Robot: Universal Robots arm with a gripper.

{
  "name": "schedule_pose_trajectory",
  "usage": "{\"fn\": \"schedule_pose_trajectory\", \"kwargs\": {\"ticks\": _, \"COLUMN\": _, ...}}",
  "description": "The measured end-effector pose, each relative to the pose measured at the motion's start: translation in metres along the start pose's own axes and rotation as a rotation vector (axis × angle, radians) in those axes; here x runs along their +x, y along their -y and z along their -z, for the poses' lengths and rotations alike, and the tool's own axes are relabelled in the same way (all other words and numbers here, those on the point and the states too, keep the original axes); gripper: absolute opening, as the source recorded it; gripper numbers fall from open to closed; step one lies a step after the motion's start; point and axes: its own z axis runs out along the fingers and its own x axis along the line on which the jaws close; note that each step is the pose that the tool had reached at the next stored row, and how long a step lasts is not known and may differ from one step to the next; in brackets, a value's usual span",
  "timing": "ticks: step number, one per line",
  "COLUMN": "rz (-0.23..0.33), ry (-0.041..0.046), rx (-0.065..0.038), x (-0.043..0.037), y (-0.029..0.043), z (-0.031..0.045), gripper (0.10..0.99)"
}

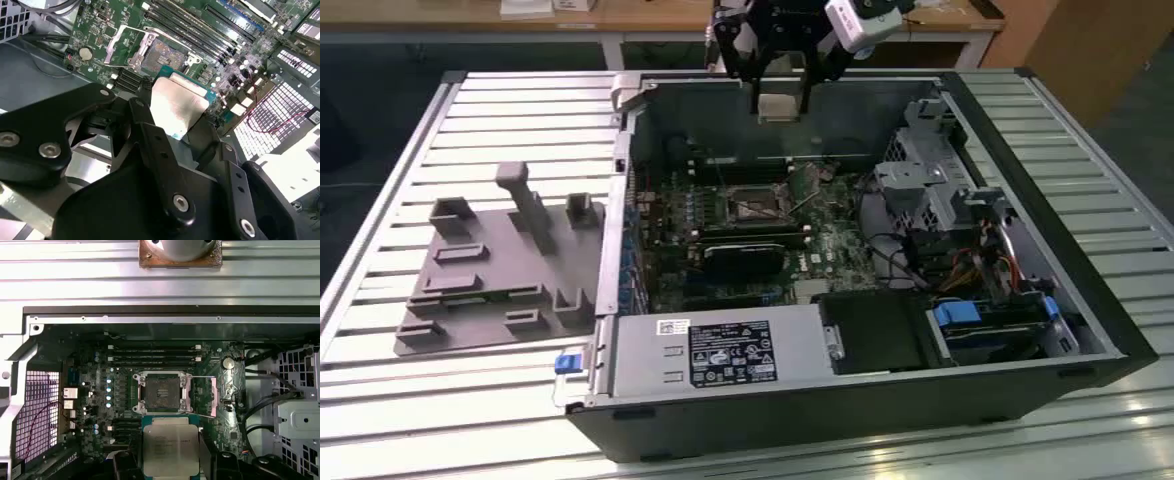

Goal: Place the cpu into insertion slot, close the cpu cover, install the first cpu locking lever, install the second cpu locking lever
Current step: 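Place the cpu into insertion slot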

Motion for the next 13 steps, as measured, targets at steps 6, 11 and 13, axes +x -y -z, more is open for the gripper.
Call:
{"fn": "schedule_pose_trajectory", "kwargs": {"ticks": 6, "rz": 0.000, "ry": 0.0000, "rx": 0.000, "x": 0.0000, "y": 0.0000, "z": 0.0000, "gripper": 0.537}}
{"fn": "schedule_pose_trajectory", "kwargs": {"ticks": 11, "rz": 0.000, "ry": 0.0001, "rx": 0.000, "x": 0.0000, "y": 0.0002, "z": -0.0017, "gripper": 0.537}}
{"fn": "schedule_pose_trajectory", "kwargs": {"ticks": 13, "rz": 0.000, "ry": 0.0002, "rx": 0.000, "x": -0.0001, "y": 0.0003, "z": -0.0034, "gripper": 0.537}}
